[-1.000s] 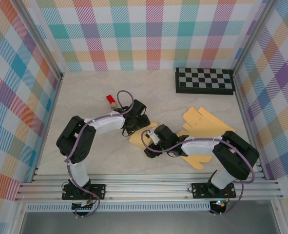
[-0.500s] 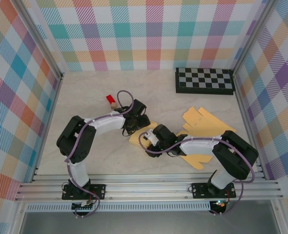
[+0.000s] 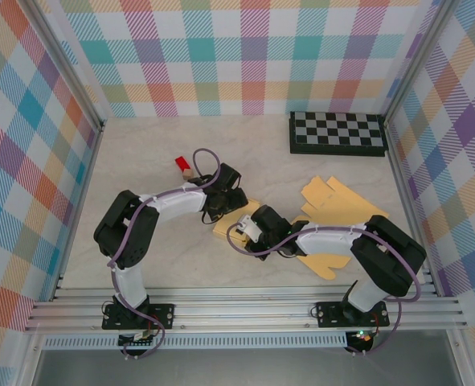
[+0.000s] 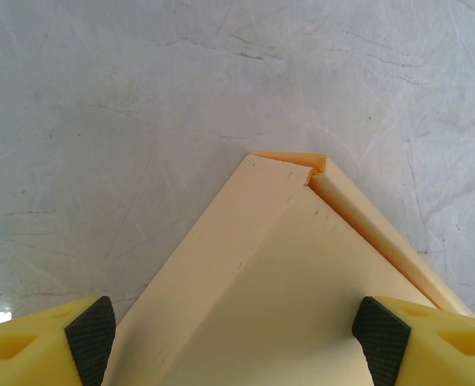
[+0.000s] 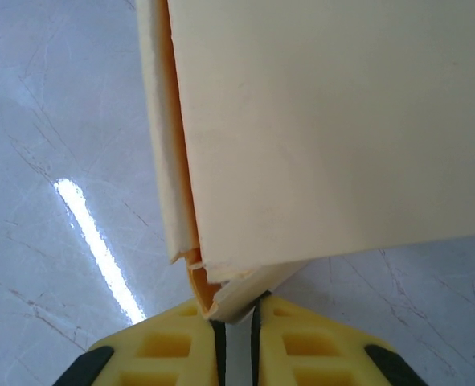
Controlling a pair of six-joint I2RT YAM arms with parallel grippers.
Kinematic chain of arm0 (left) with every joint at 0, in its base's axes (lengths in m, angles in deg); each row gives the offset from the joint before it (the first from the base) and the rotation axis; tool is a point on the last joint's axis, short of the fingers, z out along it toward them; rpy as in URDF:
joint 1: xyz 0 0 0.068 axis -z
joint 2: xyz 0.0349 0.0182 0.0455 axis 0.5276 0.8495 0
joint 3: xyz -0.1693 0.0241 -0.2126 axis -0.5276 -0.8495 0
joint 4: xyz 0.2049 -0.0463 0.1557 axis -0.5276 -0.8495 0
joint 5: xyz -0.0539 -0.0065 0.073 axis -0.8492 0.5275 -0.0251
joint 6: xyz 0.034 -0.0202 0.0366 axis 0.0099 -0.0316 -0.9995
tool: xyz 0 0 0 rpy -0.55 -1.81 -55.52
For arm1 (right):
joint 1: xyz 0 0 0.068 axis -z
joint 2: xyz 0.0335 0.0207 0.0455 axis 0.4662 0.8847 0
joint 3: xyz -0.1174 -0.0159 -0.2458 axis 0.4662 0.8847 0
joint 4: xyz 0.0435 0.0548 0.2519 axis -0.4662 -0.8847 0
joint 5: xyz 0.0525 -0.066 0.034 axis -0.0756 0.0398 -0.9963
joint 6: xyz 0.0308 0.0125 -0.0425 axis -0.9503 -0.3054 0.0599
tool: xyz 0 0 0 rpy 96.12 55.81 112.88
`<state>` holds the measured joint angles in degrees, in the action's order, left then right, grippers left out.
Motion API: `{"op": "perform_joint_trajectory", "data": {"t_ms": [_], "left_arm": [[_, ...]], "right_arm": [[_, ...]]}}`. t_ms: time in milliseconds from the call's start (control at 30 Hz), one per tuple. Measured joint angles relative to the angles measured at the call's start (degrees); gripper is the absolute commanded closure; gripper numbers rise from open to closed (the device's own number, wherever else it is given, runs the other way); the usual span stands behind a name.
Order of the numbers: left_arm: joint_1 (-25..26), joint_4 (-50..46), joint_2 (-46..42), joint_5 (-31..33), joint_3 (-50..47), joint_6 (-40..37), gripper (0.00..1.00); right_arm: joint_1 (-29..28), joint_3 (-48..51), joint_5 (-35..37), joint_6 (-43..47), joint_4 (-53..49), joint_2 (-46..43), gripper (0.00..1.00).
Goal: Fold the paper box
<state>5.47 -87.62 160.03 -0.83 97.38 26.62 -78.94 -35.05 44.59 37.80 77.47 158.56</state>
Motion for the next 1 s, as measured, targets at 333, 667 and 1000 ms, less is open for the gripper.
{"op": "perform_joint_trajectory", "data": {"t_ms": [333, 667, 1000], "left_arm": [[-0.15, 1.14, 0.02, -0.24, -0.46, 0.98, 0.19], [-0.35, 1.53, -0.07, -0.61, -0.79, 1.33, 0.2], [-0.79, 1.68, -0.02, -1.07, -0.79, 1.57, 0.2]], "right_arm": [[-1.86, -0.81, 0.37, -12.41, 0.9, 1.62, 0.96], [-2.32, -0.66, -1.09, -20.63, 2.64, 2.1, 0.77], [2.29, 1.51, -1.16, -22.84, 0.48, -15.19, 0.82]]}}
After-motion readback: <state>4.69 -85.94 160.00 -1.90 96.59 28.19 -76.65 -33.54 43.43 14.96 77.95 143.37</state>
